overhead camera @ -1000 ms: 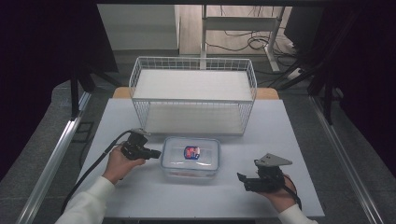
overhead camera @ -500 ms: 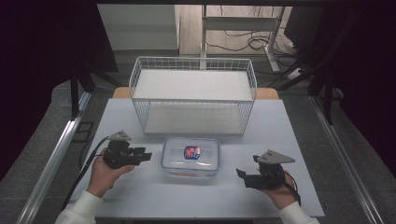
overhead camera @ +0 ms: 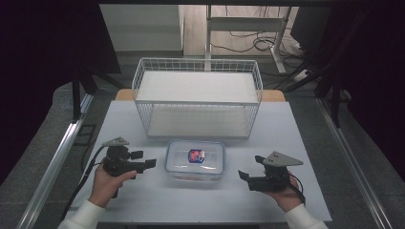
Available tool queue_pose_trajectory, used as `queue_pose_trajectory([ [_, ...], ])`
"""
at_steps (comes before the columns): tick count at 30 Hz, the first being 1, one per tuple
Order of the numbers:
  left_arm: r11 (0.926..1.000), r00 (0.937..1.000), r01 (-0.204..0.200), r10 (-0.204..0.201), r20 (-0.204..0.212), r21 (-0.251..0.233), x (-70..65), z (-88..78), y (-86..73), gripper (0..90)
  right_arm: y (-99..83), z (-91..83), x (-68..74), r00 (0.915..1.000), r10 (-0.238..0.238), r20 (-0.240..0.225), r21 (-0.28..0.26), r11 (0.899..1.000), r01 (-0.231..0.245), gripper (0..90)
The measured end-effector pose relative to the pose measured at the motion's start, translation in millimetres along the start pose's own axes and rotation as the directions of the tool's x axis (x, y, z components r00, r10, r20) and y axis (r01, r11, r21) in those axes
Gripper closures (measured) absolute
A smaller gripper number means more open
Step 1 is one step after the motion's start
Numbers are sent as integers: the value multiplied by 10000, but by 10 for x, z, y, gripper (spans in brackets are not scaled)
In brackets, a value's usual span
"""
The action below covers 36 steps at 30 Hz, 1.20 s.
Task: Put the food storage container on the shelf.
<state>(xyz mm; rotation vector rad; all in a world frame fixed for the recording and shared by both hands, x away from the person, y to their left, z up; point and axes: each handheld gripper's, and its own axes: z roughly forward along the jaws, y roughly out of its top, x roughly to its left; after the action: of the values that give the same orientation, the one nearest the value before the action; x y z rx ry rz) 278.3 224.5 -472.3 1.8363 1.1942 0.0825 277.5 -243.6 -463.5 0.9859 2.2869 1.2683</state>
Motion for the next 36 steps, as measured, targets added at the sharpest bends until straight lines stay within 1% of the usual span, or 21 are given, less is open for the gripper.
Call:
queue_pose_trajectory([
  [2,9999,9999,76,-75,122,-88,6,2,2,236,17,11,-20,9994,338,-70,-1,9994,-338,159],
  [5,9993,9985,334,-328,436,-137,21,39,18,224,49,47,-54,9964,797,-290,24,9968,-797,170],
  [6,9987,9963,492,-480,706,-144,52,89,43,218,63,81,-81,9923,1164,-422,88,9932,-1161,174],
  [7,9987,9963,492,-480,706,-144,52,89,43,218,63,81,-81,9923,1164,-422,88,9932,-1161,174],
  [8,9976,9947,675,-659,793,-177,63,118,55,218,67,100,-96,9894,1367,-494,127,9906,-1362,174],
  [10,9973,9932,722,-705,923,-160,96,174,81,215,74,137,-127,9838,1704,-555,237,9853,-1693,173],
  [12,9976,9932,695,-685,938,-68,119,222,99,214,88,157,-146,9797,1907,-619,252,9816,-1895,173],
  [16,9966,9902,804,-817,1136,165,160,321,122,209,116,195,-176,9636,2496,-961,280,9684,-2480,167],
  [18,9954,9887,929,-951,1155,242,166,374,129,209,128,234,-182,9569,2709,-1041,376,9626,-2684,160],
  [20,9952,9888,917,-952,1153,353,164,411,126,208,143,281,-180,9500,2878,-1209,467,9576,-2842,154],
  [22,9935,9832,1044,-1101,1456,463,161,461,137,203,169,353,-157,9422,3029,-1434,639,9529,-2966,144],
  [23,9935,9832,1044,-1101,1456,463,161,461,137,200,169,353,-157,9422,3029,-1434,639,9529,-2966,144],
  [24,9929,9818,1066,-1135,1523,528,158,485,154,200,189,397,-135,9392,3079,-1518,697,9512,-3005,140],
  [27,9926,9793,1079,-1157,1662,554,149,555,193,200,218,431,-110,9361,3129,-1608,741,9496,-3047,137],
  [29,9905,9740,1185,-1297,1859,704,157,609,202,200,246,467,-87,9355,3116,-1663,800,9499,-3022,133],
  [30,9891,9723,1253,-1379,1888,772,162,639,200,202,258,514,-76,9350,3111,-1704,926,9497,-2991,129],
  [31,9882,9712,1275,-1419,1916,853,176,665,196,202,258,514,-76,9350,3111,-1704,926,9497,-2991,129],
  [32,9849,9672,1376,-1564,2002,1047,197,720,187,203,252,572,-75,9322,3146,-1788,1098,9480,-2988,124],
  [33,9849,9672,1376,-1564,2002,1047,197,720,187,202,252,572,-75,9322,3146,-1788,1098,9480,-2988,124],
  [35,9821,9635,1436,-1669,2094,1217,214,768,171,201,243,634,-77,9264,3270,-1867,1274,9431,-3072,119],
  [36,9806,9619,1442,-1704,2137,1325,219,808,154,203,240,678,-78,9181,3431,-1982,1381,9371,-3204,114],
])
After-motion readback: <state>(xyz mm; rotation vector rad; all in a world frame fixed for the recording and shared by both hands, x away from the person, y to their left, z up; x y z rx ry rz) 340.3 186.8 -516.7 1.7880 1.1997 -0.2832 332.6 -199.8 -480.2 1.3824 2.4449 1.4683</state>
